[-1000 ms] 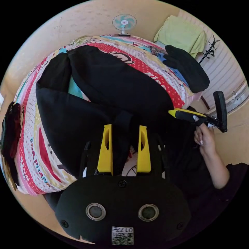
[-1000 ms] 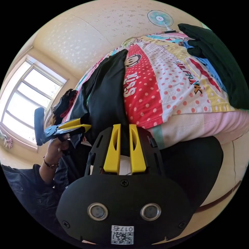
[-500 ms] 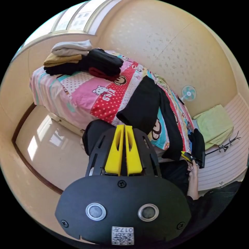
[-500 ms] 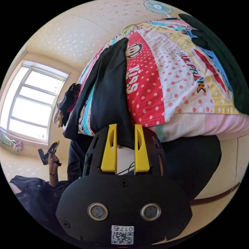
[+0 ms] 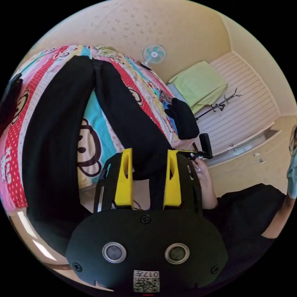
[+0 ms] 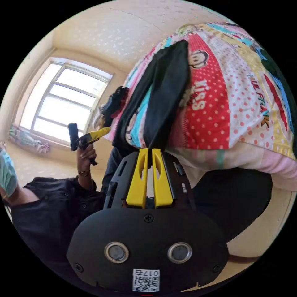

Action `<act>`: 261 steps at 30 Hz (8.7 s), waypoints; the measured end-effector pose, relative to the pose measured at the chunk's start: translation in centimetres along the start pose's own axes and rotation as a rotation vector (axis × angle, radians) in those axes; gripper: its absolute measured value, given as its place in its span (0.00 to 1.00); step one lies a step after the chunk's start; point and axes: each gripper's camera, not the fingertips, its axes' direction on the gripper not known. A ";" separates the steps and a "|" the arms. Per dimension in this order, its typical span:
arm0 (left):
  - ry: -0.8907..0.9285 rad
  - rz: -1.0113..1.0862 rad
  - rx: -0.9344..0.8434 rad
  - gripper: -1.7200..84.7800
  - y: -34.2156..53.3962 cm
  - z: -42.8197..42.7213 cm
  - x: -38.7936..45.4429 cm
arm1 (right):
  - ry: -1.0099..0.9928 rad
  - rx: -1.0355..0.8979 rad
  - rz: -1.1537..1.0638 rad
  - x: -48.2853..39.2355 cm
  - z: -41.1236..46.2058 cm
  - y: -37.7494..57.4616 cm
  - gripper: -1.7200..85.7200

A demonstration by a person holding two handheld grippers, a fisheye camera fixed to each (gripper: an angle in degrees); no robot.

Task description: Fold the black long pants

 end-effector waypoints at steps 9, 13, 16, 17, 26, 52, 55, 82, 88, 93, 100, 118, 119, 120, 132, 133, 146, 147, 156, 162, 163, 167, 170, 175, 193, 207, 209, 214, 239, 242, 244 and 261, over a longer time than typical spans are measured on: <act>0.068 -0.001 -0.280 0.14 -9.1 6.2 5.7 | -0.094 -0.091 -0.249 -6.2 3.7 -4.9 0.05; -0.005 -0.004 -0.144 0.05 -8.2 1.6 5.7 | -0.270 -0.269 -0.363 -5.6 3.0 -9.2 0.06; 0.036 -0.071 -0.074 0.04 -7.9 -2.2 4.4 | -0.294 -0.197 -0.334 -2.8 -1.2 -16.4 0.07; 0.070 -0.098 -0.050 0.04 -7.9 -3.5 3.9 | -0.192 -0.115 -0.287 -1.3 -2.6 -20.3 0.08; 0.251 -0.240 0.072 0.04 -9.6 -11.4 1.7 | 0.015 0.123 0.220 12.5 3.8 -49.5 0.18; -0.016 -0.660 0.425 0.16 2.1 -33.9 -15.2 | 0.206 -0.071 -0.292 -11.7 26.6 -47.0 0.15; -0.019 -0.557 0.392 0.18 -1.4 -32.3 -15.8 | 0.193 -0.023 -0.161 -8.9 22.7 -36.4 0.17; -0.175 -0.322 0.169 0.14 -6.4 -9.1 -5.6 | 0.077 -0.098 -0.008 -6.6 10.5 -11.3 0.11; -0.254 -0.367 0.112 0.10 -6.8 -3.6 -7.3 | 0.131 -0.143 0.032 -7.4 14.2 -10.7 0.06; -0.253 -0.348 0.222 0.02 -3.1 -4.8 -7.5 | 0.082 -0.110 -0.017 -9.1 12.8 -8.3 0.04; 0.003 -0.350 0.288 0.03 -1.3 -2.5 -13.0 | 0.006 -0.302 -0.057 -8.0 16.5 -7.0 0.04; -0.288 -0.333 0.250 0.14 -0.9 7.2 -13.7 | 0.059 -0.004 0.000 -6.6 16.5 -6.5 0.11; -0.300 -0.333 0.270 0.14 -0.7 7.3 -13.6 | 0.064 0.001 0.001 -6.6 16.5 -6.3 0.11; -0.308 -0.333 0.275 0.14 -0.7 7.4 -13.5 | 0.066 0.004 0.001 -6.6 16.4 -6.2 0.11; -0.332 -0.324 0.288 0.14 -0.3 9.9 -12.9 | 0.052 -0.003 0.015 -5.3 16.7 -5.6 0.10; -0.346 -0.331 0.277 0.14 -0.4 10.2 -13.0 | 0.050 -0.002 0.016 -5.2 16.6 -5.7 0.10; -0.262 -0.353 0.237 0.06 -0.3 7.0 -13.5 | 0.104 -0.095 -0.053 -5.0 15.3 -6.4 0.06; -0.263 -0.361 0.217 0.06 -0.2 7.1 -13.8 | 0.115 -0.113 -0.051 -4.9 15.5 -6.5 0.07; -0.024 -0.368 0.330 0.18 -1.9 0.1 -17.6 | -0.079 -0.067 0.025 1.9 10.6 -11.0 0.14; 0.251 -0.422 0.119 0.21 -7.9 2.3 -23.6 | -0.301 -0.220 0.137 8.4 13.3 -17.1 0.15; 0.284 -0.431 0.108 0.20 -8.4 2.7 -24.1 | -0.341 -0.254 0.148 9.1 14.4 -18.0 0.14; 0.376 -0.438 0.039 0.13 -8.4 3.8 -23.9 | -0.351 -0.349 0.132 9.9 17.1 -19.8 0.07; 0.392 -0.347 0.115 0.09 -6.3 1.2 -20.5 | -0.462 -0.258 0.063 9.5 14.5 -18.7 0.03; 0.531 -0.080 0.248 0.08 -2.7 -6.3 -9.8 | -0.634 -0.116 -0.184 4.0 6.0 -15.0 0.02; 0.448 0.519 0.609 0.08 -10.7 -33.5 27.9 | -0.349 0.188 -0.919 -29.6 -27.3 -14.1 0.01; 0.300 0.034 0.566 0.07 -30.3 -18.7 5.0 | -0.245 0.181 -0.346 -10.1 -16.1 -32.9 0.01; 0.149 0.033 0.458 0.08 -28.4 -13.0 1.7 | -0.172 0.100 -0.289 -5.5 -11.9 -30.5 0.02; 0.171 0.026 0.274 0.08 -18.1 -1.1 -4.8 | -0.236 -0.016 -0.197 5.4 -4.4 -18.7 0.03; 0.330 -0.520 0.227 0.17 -12.1 1.8 -18.7 | -0.274 -0.092 0.169 14.3 6.1 -9.9 0.17; 0.395 -0.484 0.199 0.15 -9.9 0.0 -15.8 | -0.328 -0.135 0.124 12.3 4.9 -8.4 0.15; 0.454 -0.458 0.195 0.15 -8.8 -1.0 -13.2 | -0.379 -0.141 0.086 10.6 3.5 -7.1 0.15; 0.504 0.031 0.206 0.15 -27.9 0.6 5.3 | -0.159 0.201 -0.080 -1.0 -20.1 -14.3 0.15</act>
